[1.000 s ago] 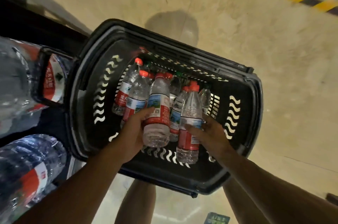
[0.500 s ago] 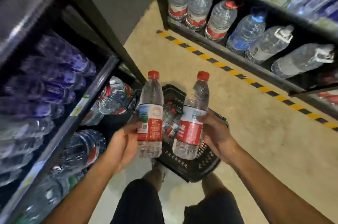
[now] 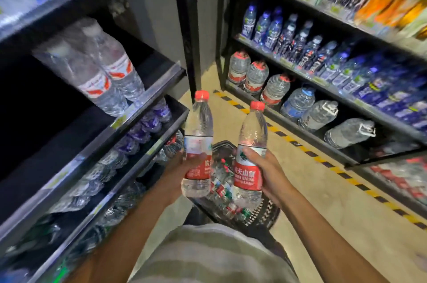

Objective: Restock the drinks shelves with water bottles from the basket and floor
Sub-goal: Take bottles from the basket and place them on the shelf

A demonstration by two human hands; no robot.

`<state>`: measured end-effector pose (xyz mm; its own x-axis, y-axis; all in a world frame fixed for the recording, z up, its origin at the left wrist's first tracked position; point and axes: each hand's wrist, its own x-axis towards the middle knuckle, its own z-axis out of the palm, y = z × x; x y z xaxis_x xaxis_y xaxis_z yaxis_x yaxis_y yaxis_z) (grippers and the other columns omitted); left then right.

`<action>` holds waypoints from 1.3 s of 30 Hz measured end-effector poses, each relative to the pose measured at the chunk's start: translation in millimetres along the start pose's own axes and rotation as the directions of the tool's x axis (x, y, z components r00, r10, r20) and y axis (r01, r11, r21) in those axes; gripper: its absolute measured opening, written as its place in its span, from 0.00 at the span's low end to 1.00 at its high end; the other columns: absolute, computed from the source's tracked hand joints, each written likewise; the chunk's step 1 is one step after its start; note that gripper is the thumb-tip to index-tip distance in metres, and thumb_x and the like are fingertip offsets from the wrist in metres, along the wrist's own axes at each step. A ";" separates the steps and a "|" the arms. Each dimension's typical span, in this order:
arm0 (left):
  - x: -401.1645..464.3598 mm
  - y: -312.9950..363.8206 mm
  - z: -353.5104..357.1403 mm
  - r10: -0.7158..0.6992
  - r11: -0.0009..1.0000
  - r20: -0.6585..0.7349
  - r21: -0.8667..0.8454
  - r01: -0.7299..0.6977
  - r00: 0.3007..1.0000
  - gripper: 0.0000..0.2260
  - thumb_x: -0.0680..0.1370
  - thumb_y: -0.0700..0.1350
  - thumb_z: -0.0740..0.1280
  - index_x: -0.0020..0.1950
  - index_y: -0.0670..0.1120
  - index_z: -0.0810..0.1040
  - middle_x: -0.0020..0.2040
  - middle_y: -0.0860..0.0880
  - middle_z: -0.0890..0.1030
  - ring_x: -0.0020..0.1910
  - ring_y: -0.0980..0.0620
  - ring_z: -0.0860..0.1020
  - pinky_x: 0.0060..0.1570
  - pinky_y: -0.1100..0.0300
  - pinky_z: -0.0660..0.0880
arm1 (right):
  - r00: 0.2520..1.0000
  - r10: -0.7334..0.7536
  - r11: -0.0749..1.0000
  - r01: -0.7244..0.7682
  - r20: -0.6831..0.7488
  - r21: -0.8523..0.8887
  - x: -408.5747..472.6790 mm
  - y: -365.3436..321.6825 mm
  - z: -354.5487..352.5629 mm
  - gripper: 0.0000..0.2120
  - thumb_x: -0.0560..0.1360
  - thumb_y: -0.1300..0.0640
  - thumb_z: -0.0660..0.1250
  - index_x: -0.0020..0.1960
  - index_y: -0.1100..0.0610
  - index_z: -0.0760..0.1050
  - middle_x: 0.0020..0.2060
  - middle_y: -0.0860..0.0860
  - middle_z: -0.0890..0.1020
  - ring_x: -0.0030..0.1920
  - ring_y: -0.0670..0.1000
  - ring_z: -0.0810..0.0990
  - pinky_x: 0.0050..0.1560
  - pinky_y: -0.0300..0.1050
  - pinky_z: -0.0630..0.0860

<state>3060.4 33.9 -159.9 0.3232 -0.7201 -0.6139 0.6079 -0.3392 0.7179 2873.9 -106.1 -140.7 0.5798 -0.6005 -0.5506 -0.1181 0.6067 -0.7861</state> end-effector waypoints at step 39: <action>-371.8 -125.7 -92.0 0.384 0.802 -0.798 0.039 -0.596 0.465 0.27 0.63 0.40 0.83 0.60 0.44 0.81 0.55 0.44 0.87 0.57 0.42 0.84 0.54 0.51 0.82 | 0.557 0.080 0.836 0.414 0.827 -0.360 -141.0 67.2 210.4 0.16 0.69 0.54 0.77 0.56 0.54 0.83 0.49 0.50 0.89 0.48 0.48 0.88 0.42 0.34 0.80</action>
<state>2930.5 400.0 -52.1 0.9623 0.0183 -0.2715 0.2667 0.1341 0.9544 2953.9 128.9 -56.8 0.9799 0.1447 -0.1373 -0.1487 0.0712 -0.9863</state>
